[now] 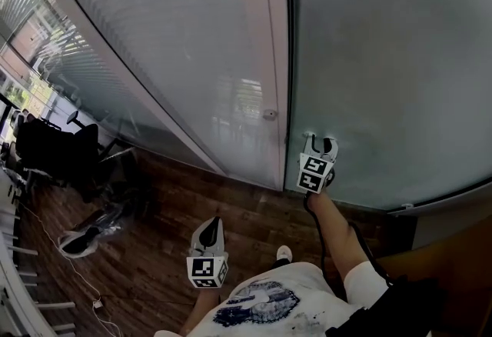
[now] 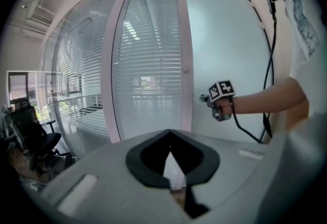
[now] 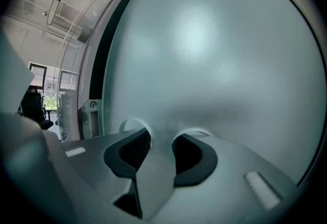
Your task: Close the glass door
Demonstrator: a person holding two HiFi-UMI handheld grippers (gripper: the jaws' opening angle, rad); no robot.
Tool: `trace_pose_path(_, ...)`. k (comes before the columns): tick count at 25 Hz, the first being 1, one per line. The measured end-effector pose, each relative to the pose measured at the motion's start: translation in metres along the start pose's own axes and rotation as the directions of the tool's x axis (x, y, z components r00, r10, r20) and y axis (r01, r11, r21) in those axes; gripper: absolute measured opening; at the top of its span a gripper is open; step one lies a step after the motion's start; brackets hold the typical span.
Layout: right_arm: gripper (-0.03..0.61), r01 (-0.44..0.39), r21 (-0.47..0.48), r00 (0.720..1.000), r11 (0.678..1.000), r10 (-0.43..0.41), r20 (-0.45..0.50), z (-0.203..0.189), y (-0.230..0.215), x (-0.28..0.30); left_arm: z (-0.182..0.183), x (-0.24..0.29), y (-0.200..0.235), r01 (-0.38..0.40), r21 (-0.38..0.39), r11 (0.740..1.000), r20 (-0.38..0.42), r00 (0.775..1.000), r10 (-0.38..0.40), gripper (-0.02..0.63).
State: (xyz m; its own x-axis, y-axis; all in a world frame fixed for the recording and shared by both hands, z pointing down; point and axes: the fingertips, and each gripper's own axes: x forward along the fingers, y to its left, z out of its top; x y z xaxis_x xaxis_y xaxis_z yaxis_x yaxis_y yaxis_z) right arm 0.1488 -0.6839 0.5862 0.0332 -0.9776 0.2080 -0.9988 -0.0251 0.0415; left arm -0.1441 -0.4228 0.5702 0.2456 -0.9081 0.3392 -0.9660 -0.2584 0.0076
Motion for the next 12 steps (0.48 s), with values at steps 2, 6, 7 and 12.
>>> trace_pose_path(2, 0.132, 0.002, -0.001, 1.0, 1.0, -0.002, -0.002, 0.0, 0.0, 0.001, -0.002, -0.007, 0.002, -0.001, 0.001, 1.0, -0.001, 1.0, 0.001, 0.0)
trace_pose_path(6, 0.133, -0.001, 0.013, 1.0, 1.0, 0.001, -0.016, -0.001, -0.001, 0.002, -0.009, -0.023, 0.005, -0.004, 0.0, 1.0, -0.001, 1.0, 0.004, 0.0)
trace_pose_path(7, 0.133, -0.003, 0.019, 1.0, 1.0, 0.003, -0.028, -0.002, -0.001, 0.002, -0.01, -0.027, 0.006, -0.004, -0.001, 1.0, 0.0, 1.0, 0.004, 0.0)
trace_pose_path(12, 0.187, -0.04, 0.039, 0.994, 0.998, 0.044, -0.101, -0.014, 0.003, 0.001, -0.018, -0.049, 0.014, -0.009, -0.002, 1.0, 0.007, 1.0, 0.009, 0.0)
